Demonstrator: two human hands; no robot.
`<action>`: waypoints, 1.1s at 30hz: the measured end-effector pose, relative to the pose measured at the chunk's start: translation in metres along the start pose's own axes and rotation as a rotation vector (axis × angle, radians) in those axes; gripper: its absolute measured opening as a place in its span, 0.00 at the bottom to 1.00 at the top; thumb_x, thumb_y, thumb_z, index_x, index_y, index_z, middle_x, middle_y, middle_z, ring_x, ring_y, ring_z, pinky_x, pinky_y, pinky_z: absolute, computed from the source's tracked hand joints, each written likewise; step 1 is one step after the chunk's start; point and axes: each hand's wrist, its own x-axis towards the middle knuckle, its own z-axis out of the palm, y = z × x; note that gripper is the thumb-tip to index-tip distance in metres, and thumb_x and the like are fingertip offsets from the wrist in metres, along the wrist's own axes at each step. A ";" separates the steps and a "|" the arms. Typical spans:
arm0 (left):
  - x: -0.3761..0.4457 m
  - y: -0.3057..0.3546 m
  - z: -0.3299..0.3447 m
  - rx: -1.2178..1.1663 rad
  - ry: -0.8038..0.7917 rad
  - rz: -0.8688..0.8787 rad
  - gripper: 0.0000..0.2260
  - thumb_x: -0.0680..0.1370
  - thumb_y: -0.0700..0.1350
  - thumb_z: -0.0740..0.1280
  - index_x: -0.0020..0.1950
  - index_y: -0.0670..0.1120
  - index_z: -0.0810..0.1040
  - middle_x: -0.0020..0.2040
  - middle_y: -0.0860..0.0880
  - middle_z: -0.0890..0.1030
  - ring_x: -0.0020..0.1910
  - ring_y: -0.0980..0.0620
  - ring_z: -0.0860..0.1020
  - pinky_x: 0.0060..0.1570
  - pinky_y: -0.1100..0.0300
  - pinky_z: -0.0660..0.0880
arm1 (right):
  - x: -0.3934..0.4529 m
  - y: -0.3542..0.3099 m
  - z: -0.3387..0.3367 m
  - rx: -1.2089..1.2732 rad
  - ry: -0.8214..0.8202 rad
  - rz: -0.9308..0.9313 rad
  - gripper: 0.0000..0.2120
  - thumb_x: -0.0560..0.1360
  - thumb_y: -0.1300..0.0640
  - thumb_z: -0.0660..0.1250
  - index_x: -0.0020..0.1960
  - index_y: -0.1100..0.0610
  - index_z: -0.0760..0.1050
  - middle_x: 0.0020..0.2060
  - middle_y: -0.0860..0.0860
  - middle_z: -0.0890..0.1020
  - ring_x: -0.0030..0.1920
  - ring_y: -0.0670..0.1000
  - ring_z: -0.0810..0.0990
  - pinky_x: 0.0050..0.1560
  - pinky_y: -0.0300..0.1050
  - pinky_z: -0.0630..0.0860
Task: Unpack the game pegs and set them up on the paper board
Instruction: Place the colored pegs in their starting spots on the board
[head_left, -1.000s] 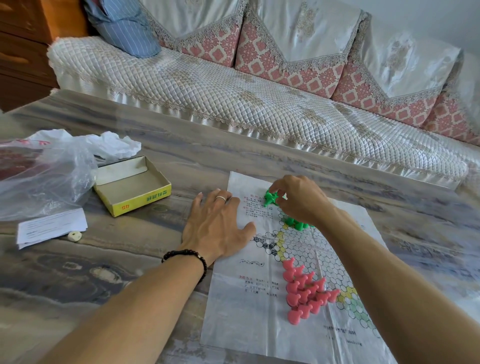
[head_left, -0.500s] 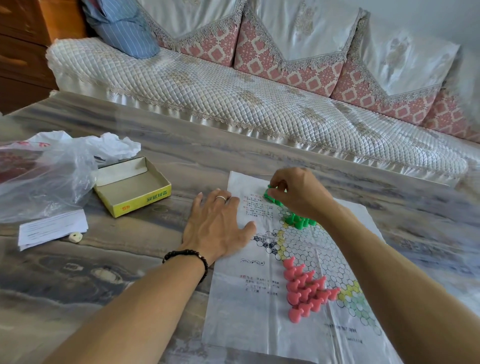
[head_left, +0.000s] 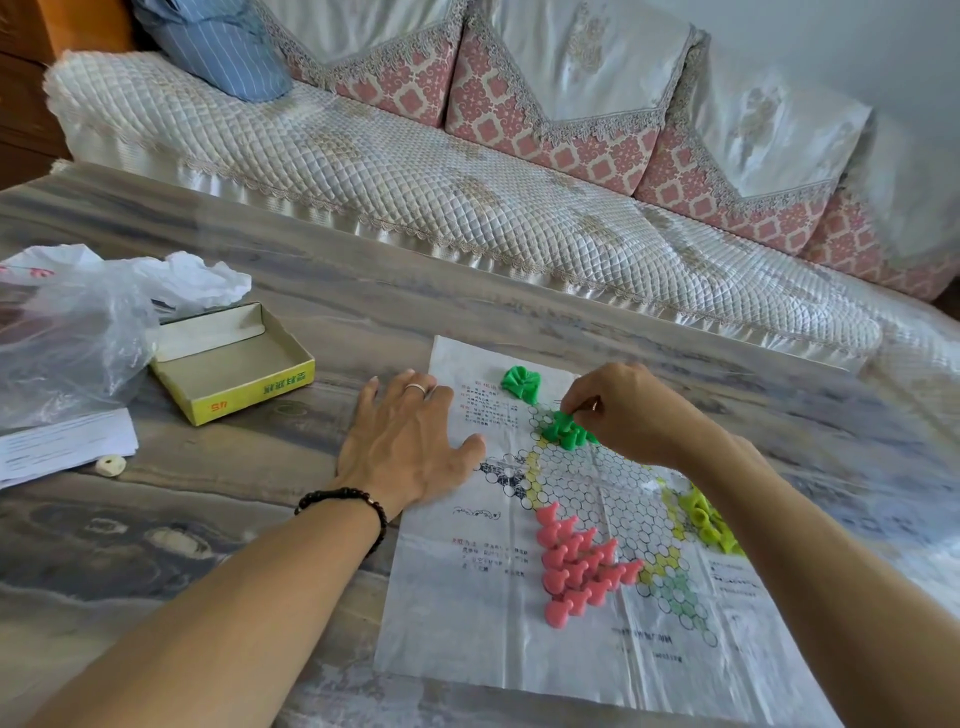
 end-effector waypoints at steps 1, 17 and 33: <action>0.000 0.000 0.000 -0.002 0.000 -0.001 0.29 0.75 0.65 0.54 0.71 0.50 0.67 0.75 0.49 0.63 0.76 0.49 0.55 0.75 0.44 0.49 | 0.000 0.000 0.001 -0.023 -0.008 -0.003 0.10 0.76 0.64 0.64 0.52 0.55 0.82 0.48 0.48 0.84 0.45 0.45 0.81 0.49 0.40 0.79; 0.000 -0.001 -0.001 -0.006 0.007 0.009 0.27 0.75 0.65 0.55 0.67 0.50 0.70 0.74 0.49 0.64 0.76 0.49 0.55 0.74 0.44 0.49 | 0.002 -0.004 0.021 -0.111 -0.051 -0.027 0.09 0.75 0.63 0.64 0.47 0.55 0.82 0.43 0.49 0.84 0.42 0.48 0.80 0.46 0.46 0.80; -0.003 0.001 -0.004 -0.018 0.009 0.003 0.29 0.75 0.64 0.55 0.71 0.49 0.67 0.75 0.48 0.64 0.76 0.49 0.55 0.75 0.44 0.48 | 0.048 -0.008 0.017 -0.014 0.112 -0.008 0.07 0.75 0.61 0.67 0.51 0.55 0.82 0.49 0.48 0.82 0.47 0.48 0.80 0.50 0.47 0.80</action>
